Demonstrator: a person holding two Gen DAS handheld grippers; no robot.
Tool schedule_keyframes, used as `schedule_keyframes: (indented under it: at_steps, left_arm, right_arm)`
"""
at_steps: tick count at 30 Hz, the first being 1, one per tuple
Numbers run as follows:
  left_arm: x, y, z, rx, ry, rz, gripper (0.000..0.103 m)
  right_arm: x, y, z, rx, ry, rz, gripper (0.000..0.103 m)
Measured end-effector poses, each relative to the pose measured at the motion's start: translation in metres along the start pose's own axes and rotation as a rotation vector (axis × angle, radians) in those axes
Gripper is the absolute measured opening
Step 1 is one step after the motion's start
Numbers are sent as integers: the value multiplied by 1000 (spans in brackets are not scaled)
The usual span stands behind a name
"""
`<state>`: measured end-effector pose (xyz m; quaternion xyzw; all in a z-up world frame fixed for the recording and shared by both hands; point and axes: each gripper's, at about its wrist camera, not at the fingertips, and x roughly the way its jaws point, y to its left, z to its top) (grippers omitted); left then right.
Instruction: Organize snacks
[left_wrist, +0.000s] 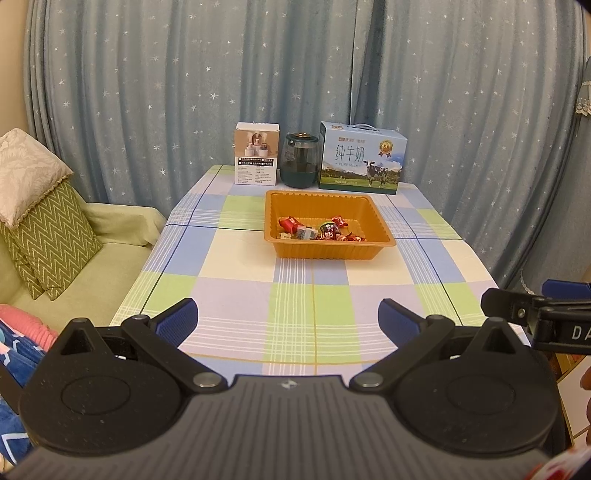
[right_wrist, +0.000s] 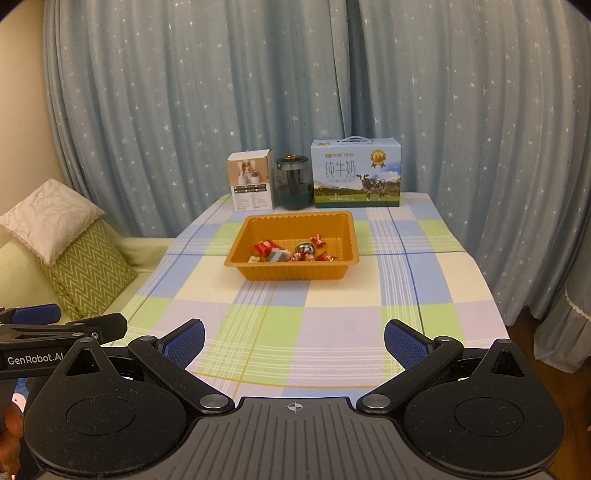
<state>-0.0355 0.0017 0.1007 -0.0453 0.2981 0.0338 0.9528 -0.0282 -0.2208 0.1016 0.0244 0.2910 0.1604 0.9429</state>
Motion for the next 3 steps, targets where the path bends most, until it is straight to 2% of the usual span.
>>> schedule_keyframes:
  at_steps: [3]
  left_arm:
    - [1,2,-3,-6,-5,-8,103]
  right_arm:
    - [0,0,0,0,1,0,103]
